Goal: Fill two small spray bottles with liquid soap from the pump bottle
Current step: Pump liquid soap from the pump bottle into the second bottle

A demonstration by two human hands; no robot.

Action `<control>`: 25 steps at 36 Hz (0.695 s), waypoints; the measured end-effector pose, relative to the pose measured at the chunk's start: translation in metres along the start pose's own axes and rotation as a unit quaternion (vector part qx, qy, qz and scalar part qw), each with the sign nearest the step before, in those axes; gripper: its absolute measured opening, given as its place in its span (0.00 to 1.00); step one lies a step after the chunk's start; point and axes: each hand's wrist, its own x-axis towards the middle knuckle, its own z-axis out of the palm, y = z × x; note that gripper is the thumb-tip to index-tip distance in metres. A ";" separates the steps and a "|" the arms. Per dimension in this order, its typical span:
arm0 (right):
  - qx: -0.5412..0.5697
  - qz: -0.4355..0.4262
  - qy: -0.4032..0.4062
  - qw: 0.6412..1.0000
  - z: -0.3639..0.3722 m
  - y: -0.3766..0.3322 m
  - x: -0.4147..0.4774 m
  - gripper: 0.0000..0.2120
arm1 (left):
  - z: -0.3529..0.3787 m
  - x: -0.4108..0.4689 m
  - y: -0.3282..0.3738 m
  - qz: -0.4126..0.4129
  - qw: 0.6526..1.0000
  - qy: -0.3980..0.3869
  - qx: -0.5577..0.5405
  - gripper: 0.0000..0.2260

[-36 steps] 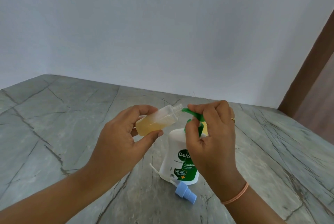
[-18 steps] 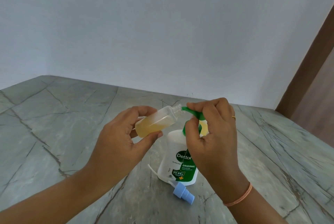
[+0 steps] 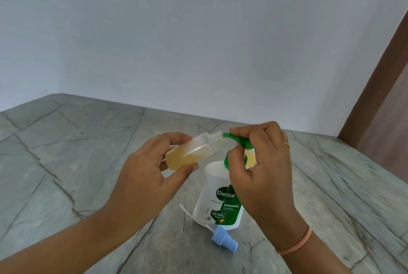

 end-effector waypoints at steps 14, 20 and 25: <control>-0.001 -0.017 0.034 0.999 0.010 0.002 -0.010 0.11 | 0.000 0.000 -0.001 0.011 1.000 0.005 0.000 0.16; 0.001 -0.007 0.017 1.000 0.007 0.000 -0.007 0.12 | -0.001 -0.001 -0.001 0.008 1.000 0.003 0.008 0.17; -0.005 -0.009 0.009 1.000 0.003 0.001 -0.003 0.12 | 0.001 -0.002 -0.002 0.011 1.000 0.001 0.009 0.17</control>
